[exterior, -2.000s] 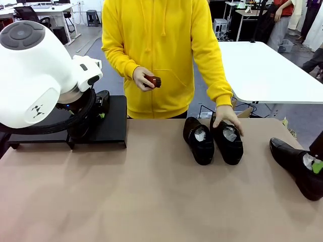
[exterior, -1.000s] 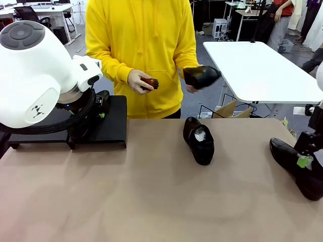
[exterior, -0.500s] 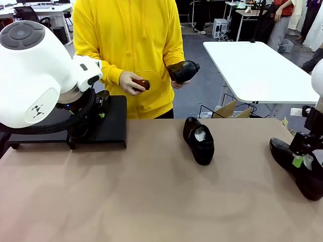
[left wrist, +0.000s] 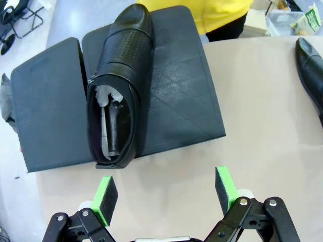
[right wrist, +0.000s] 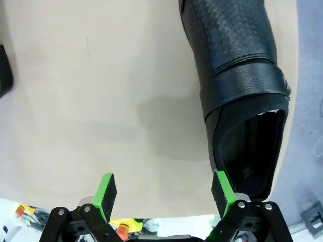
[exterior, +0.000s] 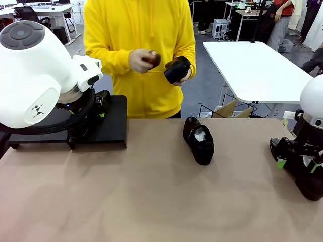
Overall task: Organize the shoes by placing them on the stand.
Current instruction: Pick up one Shoe and place it in the middle of the table.
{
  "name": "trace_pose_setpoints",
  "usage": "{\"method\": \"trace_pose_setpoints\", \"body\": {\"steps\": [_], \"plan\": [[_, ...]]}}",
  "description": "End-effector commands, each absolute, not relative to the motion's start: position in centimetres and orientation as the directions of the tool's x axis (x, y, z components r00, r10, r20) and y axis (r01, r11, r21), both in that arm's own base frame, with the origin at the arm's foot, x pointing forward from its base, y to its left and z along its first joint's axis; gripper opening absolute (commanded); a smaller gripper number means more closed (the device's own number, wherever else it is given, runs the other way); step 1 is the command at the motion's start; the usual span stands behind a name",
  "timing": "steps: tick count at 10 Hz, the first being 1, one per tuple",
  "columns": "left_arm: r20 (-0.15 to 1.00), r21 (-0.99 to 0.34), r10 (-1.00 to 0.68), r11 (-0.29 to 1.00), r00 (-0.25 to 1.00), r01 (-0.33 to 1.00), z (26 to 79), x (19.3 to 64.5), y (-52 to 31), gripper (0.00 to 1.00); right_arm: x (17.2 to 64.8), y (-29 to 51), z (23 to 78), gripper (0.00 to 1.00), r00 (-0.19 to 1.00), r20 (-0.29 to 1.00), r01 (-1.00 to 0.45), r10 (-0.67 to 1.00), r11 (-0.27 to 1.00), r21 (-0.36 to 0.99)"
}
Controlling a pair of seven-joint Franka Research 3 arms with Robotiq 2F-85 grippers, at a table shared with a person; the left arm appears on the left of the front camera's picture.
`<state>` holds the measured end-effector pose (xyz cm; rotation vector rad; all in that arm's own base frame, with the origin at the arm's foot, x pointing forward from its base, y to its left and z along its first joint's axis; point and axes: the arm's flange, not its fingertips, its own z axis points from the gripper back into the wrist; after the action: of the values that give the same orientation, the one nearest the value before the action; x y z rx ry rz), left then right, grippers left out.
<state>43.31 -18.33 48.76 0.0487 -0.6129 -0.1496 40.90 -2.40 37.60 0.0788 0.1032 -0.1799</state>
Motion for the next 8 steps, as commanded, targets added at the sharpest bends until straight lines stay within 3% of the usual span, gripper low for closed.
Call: {"method": "trace_pose_setpoints", "body": {"steps": [1, 8], "plan": [[0.577, 0.101, -0.144, 0.989, 0.804, 0.105, 48.8, 43.5, -18.5, 1.00, 41.2, -2.5, 37.5, 1.00, 0.980, -0.135, 0.157, -0.148, 0.986, 0.063], [0.577, 0.101, -0.144, 0.989, 0.804, 0.105, 48.8, 43.5, -18.5, 1.00, 40.3, -1.2, 37.5, 1.00, 0.973, -0.025, 0.230, -0.230, 0.973, 0.023]]}}
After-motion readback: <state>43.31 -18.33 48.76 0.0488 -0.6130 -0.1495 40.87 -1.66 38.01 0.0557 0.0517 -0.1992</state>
